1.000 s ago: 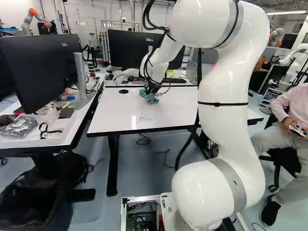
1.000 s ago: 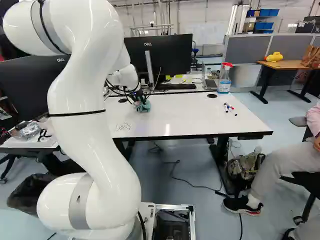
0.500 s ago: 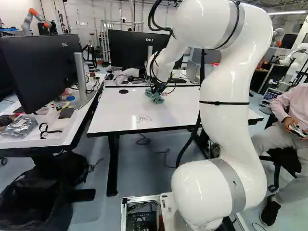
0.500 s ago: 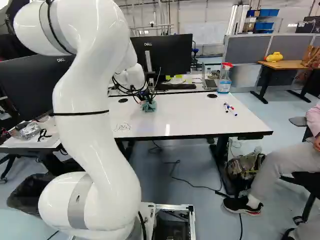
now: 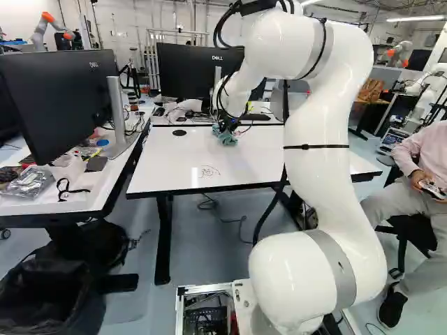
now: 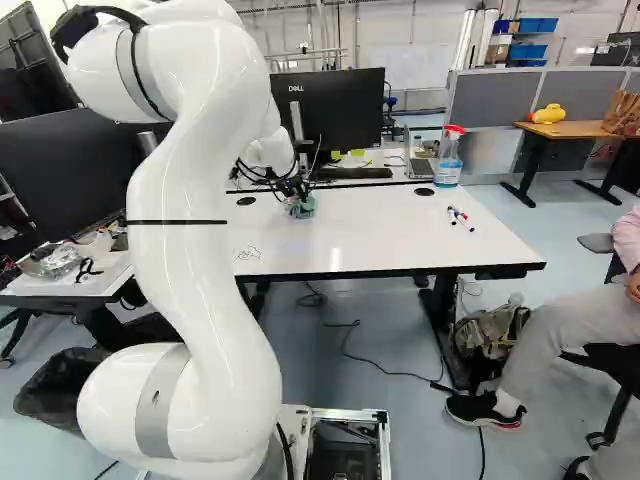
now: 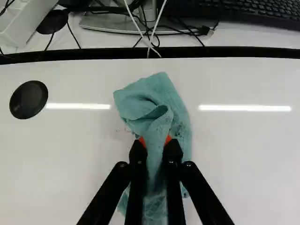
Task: Clean the table with the green towel
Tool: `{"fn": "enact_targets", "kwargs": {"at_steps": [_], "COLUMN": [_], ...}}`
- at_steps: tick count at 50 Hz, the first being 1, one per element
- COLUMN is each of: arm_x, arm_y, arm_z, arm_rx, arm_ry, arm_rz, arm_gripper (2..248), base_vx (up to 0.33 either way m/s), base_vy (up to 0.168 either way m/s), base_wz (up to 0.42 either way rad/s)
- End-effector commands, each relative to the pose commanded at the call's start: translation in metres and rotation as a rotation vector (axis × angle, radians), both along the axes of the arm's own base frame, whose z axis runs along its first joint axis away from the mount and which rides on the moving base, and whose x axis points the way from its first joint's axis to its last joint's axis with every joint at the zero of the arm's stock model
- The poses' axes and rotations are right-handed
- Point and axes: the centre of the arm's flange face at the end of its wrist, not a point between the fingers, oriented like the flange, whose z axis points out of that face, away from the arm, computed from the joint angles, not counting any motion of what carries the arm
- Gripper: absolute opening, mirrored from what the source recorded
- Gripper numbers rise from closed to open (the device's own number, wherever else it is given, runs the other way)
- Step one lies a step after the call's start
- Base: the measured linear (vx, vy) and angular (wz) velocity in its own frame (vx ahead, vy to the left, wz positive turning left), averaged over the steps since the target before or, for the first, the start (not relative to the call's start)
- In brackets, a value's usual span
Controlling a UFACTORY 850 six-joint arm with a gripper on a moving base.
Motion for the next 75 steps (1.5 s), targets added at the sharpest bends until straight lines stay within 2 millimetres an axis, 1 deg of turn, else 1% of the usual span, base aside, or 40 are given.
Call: {"fn": "enact_targets", "kwargs": {"at_steps": [11, 23, 31, 41, 51, 63, 75], "arm_x": [0.007, 0.006, 0.000, -0.012, -0.029, -0.050, -0.071], "arm_y": [0.017, 0.039, 0.052, 0.066, 0.073, 0.078, 0.074], "arm_z": [-0.001, -0.001, 0.000, 0.001, 0.002, 0.004, 0.005], "arm_rx": [0.000, 0.001, 0.000, 0.000, -0.002, -0.004, -0.006], "arm_ry": [-0.007, -0.008, -0.005, 0.004, 0.017, 0.032, 0.048], "arm_rz": [0.025, 0.057, 0.078, 0.100, 0.115, 0.128, 0.129], "arm_gripper": [47, 47, 47, 47, 47, 47, 47], "base_vx": [0.000, 0.000, 0.000, 0.000, 0.000, 0.000, 0.000], "base_vy": [0.000, 0.000, 0.000, 0.000, 0.000, 0.000, 0.000], "base_wz": [0.000, 0.000, 0.000, 0.000, 0.000, 0.000, 0.000]}}
